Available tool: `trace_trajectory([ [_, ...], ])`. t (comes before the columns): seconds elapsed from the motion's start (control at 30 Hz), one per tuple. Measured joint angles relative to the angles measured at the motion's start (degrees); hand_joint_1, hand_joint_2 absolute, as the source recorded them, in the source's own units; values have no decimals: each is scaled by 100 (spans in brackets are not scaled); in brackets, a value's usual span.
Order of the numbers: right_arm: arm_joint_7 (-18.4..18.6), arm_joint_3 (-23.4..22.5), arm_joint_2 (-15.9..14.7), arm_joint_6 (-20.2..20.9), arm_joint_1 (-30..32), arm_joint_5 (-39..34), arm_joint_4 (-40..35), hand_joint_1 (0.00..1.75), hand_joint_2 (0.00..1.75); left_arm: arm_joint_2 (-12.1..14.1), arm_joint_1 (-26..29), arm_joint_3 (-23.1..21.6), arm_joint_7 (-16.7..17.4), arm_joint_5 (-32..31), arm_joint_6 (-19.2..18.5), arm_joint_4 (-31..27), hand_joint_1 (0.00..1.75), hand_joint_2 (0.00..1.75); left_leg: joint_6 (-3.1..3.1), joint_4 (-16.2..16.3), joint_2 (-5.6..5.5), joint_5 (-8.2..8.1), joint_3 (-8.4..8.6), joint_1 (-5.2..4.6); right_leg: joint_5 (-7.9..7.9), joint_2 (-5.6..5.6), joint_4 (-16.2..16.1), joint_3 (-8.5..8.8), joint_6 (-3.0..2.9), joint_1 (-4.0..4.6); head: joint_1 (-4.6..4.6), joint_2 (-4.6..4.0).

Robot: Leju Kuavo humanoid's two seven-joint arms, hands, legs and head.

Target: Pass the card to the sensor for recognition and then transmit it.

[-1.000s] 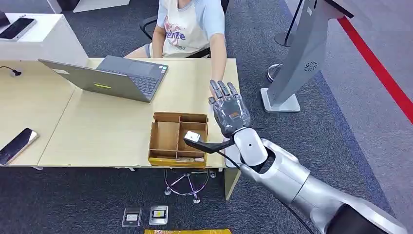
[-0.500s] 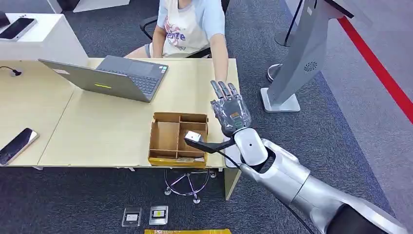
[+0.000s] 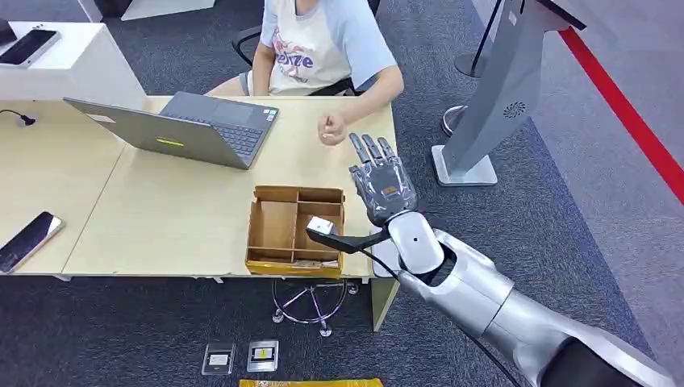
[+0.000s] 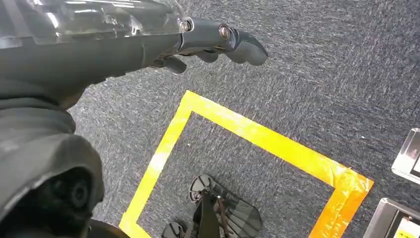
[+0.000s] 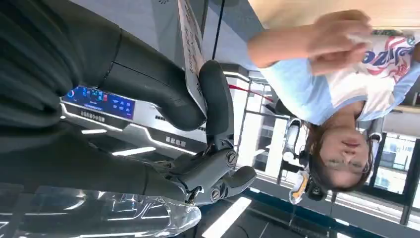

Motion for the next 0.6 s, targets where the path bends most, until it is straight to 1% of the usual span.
trace_trajectory([
  [0.33,79,-2,-9,18,0,59,0,175,175,0,0,0,13,-4,4,0,0,0,0,0,0,0,1,0,0,1,0,-1,0,0,2,0],
  [0.6,42,2,-31,260,116,103,17,175,175,2,0,6,13,-15,2,4,0,0,0,0,1,0,1,0,0,1,0,-1,0,0,0,0],
])
